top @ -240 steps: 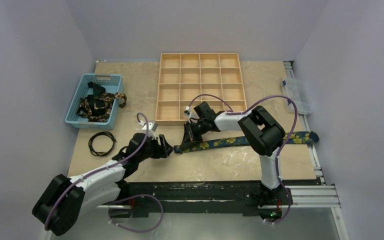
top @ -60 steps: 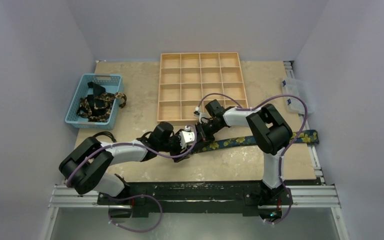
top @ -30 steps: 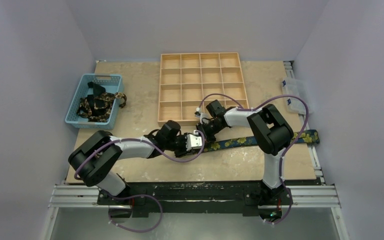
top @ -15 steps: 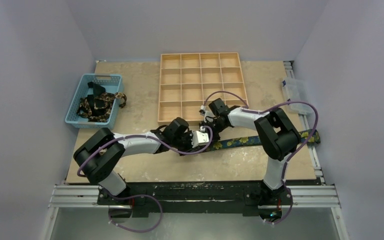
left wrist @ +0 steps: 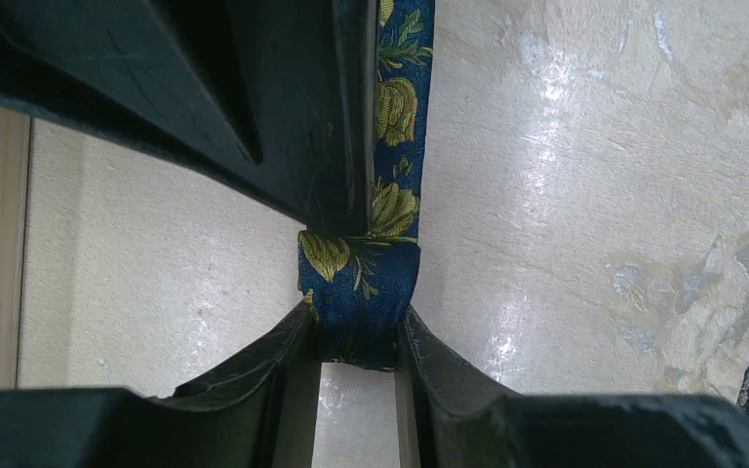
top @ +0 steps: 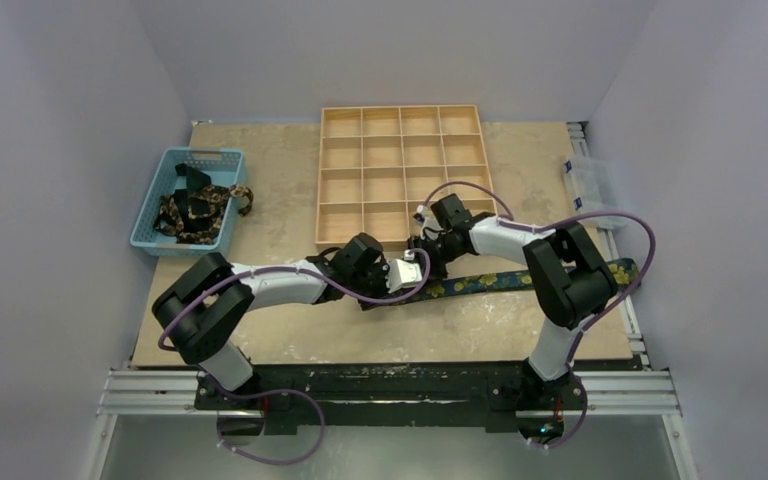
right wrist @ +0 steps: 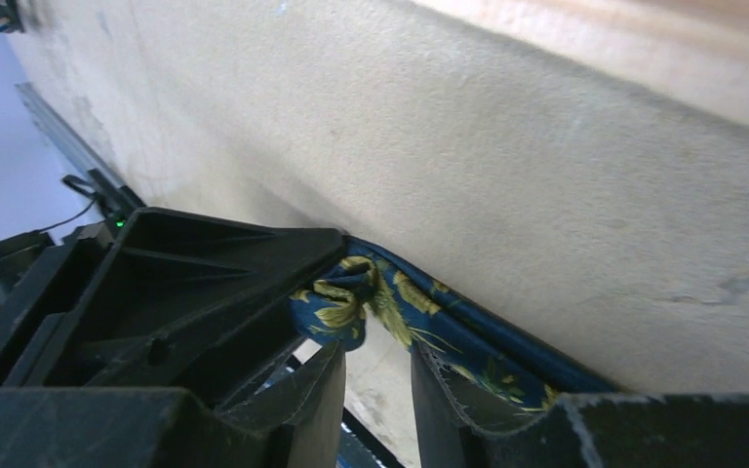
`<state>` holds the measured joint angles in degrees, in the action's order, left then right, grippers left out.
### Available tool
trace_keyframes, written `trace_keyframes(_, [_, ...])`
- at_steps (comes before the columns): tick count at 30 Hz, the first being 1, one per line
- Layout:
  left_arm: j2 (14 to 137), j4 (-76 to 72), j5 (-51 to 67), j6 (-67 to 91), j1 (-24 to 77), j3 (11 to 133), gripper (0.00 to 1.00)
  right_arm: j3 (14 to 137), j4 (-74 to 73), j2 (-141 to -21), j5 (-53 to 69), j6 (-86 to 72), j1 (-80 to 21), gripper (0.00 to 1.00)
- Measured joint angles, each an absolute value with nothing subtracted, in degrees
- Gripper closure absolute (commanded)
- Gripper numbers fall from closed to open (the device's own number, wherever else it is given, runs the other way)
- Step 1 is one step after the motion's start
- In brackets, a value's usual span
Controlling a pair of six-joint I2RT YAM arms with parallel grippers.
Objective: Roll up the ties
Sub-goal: Roll the tie at the center of the board.
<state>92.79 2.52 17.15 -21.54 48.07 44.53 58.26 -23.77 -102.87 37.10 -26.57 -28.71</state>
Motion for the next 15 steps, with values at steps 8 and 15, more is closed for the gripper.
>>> trace_keyframes(8, [92.8, 2.5, 17.1, -21.5, 48.1, 44.6, 0.81, 52.8, -13.4, -102.9, 43.8, -32.7, -28.8, 0.69])
trace_keyframes(15, [92.8, 2.6, 17.1, -21.6, 48.1, 44.6, 0.80, 50.9, -6.7, -104.9, 46.1, -35.2, -28.8, 0.74])
